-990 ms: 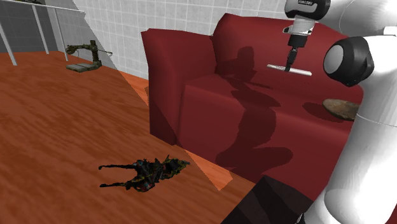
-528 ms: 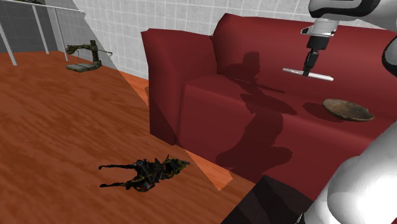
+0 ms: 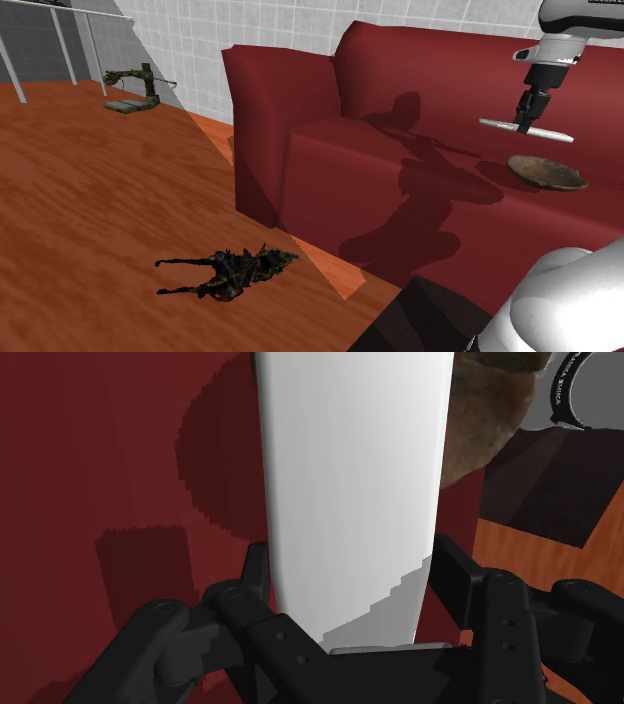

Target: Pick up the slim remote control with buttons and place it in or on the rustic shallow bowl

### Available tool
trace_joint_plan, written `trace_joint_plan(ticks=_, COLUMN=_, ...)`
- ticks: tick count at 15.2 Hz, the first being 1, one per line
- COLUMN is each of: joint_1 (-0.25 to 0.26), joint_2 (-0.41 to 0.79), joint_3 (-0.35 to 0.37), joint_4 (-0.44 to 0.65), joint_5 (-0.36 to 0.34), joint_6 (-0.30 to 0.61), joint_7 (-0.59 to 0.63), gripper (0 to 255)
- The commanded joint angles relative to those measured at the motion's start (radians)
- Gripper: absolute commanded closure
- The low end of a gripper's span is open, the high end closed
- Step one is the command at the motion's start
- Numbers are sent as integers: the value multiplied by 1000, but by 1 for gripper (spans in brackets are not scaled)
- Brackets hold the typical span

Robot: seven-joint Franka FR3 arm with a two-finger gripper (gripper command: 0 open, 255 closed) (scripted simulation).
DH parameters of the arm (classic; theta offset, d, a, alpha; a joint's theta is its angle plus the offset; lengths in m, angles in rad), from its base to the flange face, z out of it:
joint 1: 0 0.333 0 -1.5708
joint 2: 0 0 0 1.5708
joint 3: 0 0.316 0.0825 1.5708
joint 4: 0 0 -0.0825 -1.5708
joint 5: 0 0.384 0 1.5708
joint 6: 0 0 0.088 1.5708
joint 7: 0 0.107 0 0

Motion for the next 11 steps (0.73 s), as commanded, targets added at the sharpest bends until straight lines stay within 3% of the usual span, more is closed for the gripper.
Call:
trace_joint_plan(ticks=1, joint_1=-22, joint_2=-56, joint_3=15, joint_4=-22, joint_5=-30, joint_6=-26, joint_7=-8, gripper=255)
trace_joint_plan(ticks=7, joint_1=-94, joint_2=-208, joint_3=36, joint_4=-99, joint_5=-110, joint_6=-81, joint_7=-55, gripper=255)
trace_joint_plan(ticks=11, joint_1=-104, joint_2=-236, joint_3=31, joint_4=-172, joint_5=-122, joint_6=-35, joint_7=-43, gripper=255)
